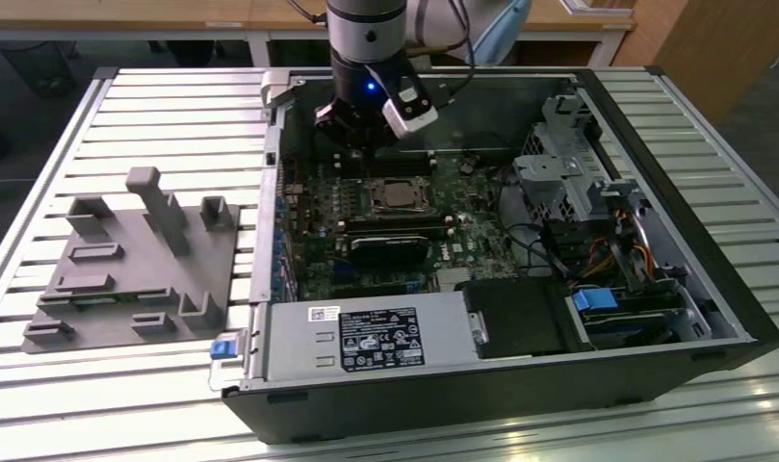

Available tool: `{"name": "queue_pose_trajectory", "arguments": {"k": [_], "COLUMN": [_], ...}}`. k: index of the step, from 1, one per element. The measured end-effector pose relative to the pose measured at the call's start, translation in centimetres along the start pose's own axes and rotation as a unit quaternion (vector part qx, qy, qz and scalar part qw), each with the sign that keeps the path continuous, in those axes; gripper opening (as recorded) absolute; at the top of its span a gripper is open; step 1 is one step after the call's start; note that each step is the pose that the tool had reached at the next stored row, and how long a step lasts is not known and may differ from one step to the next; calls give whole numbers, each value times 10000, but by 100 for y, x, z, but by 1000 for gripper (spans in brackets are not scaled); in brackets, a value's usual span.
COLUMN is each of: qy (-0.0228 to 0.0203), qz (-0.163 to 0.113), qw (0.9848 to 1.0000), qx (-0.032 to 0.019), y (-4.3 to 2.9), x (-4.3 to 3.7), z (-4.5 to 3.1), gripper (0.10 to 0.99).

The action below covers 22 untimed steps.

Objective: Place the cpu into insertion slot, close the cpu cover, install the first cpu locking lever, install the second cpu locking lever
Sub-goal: 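Install the first cpu locking lever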

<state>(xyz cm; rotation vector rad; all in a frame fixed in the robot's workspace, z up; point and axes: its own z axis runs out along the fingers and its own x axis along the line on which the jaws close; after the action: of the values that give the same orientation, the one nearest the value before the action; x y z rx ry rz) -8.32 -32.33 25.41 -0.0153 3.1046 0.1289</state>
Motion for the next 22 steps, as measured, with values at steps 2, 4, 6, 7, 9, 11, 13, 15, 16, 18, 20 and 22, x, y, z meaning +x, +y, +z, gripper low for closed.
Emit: {"name": "queue_pose_trajectory", "arguments": {"k": [2,4,6,7,9,11,13,15,16,18,20,22], "qy": [0,0,-1,-1,0,0,-1,-1,0,0,0,-1], "qz": [0,0,0,0,0,-1,0,0,0,-1,0,0], "qw": [10000,10000,10000,10000,10000,10000,10000,10000,10000,10000,10000,10000], "qx": [0,0,-1,-1,-1,-1,-1,-1,-1,0,-1,-1], "y": [0,1,3,7,22,52,66,87,102,150,188,210], "x": [43,86,126,137,148,157,177,183,185,187,194,205], "z": [-2,-3,-3,-3,-1,3,5,8,9,13,18,22], "gripper": [125,125,125,125,125,125,125,125,125,125,125,125]}}
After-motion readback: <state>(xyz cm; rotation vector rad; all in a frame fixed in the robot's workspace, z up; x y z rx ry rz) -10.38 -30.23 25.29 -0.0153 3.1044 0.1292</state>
